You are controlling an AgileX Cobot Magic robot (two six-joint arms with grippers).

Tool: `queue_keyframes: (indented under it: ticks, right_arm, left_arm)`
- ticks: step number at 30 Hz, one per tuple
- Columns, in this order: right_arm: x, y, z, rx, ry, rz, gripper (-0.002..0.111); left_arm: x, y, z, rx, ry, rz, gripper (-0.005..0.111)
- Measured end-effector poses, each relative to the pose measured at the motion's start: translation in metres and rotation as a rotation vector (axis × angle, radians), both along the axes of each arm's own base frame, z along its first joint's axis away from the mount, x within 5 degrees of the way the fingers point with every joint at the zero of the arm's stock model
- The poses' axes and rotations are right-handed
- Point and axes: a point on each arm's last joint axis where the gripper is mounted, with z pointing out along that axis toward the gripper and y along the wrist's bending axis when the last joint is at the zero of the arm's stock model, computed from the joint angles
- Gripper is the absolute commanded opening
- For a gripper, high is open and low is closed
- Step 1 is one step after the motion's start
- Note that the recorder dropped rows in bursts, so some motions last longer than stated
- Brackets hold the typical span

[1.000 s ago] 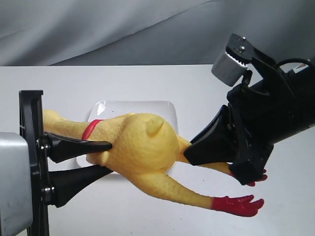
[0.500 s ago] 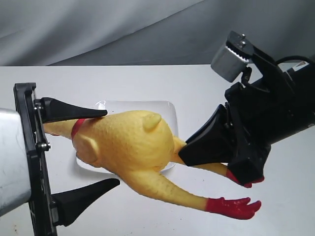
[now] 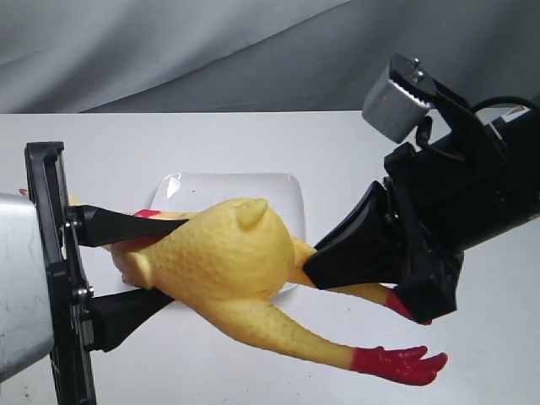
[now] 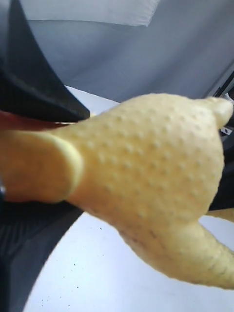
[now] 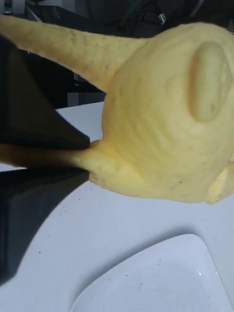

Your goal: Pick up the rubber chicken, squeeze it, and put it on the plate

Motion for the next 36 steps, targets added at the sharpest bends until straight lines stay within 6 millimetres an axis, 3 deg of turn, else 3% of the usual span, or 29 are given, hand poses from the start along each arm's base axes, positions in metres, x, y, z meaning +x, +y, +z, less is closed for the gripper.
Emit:
queue_keyframes:
  ticks: [7, 10, 13, 17, 19, 21, 24, 27, 30, 35, 36]
  right_arm:
    - [0.0004, -0.0001, -0.0001, -0.001, -0.003, -0.002, 0.000]
    - [0.0004, -0.0001, -0.0001, -0.001, -0.004, -0.003, 0.000]
    - [0.0004, -0.0001, -0.0001, -0.001, -0.004, -0.003, 0.000]
    - [0.0004, -0.0001, -0.0001, -0.001, -0.004, -0.003, 0.000]
    - [0.0008, -0.0001, -0.0002, -0.002, -0.007, -0.006, 0.000]
    - [0.0010, -0.0002, -0.0002, -0.003, -0.009, -0.007, 0.000]
    - [0.0011, -0.0002, -0.0002, -0.003, -0.010, -0.008, 0.000]
    - [0.0011, -0.0003, -0.0003, -0.004, -0.010, -0.007, 0.000]
    - [0.0014, -0.0002, -0.0003, -0.004, -0.012, -0.009, 0.000]
    - [0.0016, -0.0003, -0.0003, -0.005, -0.014, -0.011, 0.000]
    - [0.0016, -0.0003, -0.0003, -0.005, -0.012, -0.012, 0.000]
  left_arm:
    - [0.0000, 0.0000, 0.0000, 0.000, 0.000, 0.000, 0.000]
    - [0.0000, 0.0000, 0.0000, 0.000, 0.000, 0.000, 0.005]
    - [0.0000, 0.0000, 0.0000, 0.000, 0.000, 0.000, 0.022]
    - [0.0000, 0.0000, 0.0000, -0.001, 0.002, 0.001, 0.066]
    - [0.0000, 0.0000, 0.0001, -0.007, 0.007, 0.004, 0.082]
    - [0.0009, 0.0001, 0.0000, -0.029, 0.032, 0.024, 0.087]
    - [0.0020, 0.0009, 0.0004, -0.051, 0.052, 0.050, 0.084]
    - [0.0023, 0.0011, 0.0005, -0.059, 0.059, 0.057, 0.073]
    - [0.0019, 0.0006, 0.0007, -0.063, 0.061, 0.052, 0.053]
    - [0.0012, 0.0000, 0.0009, -0.065, 0.061, 0.042, 0.003]
    - [0.0011, -0.0001, 0.0009, -0.066, 0.061, 0.040, 0.001]
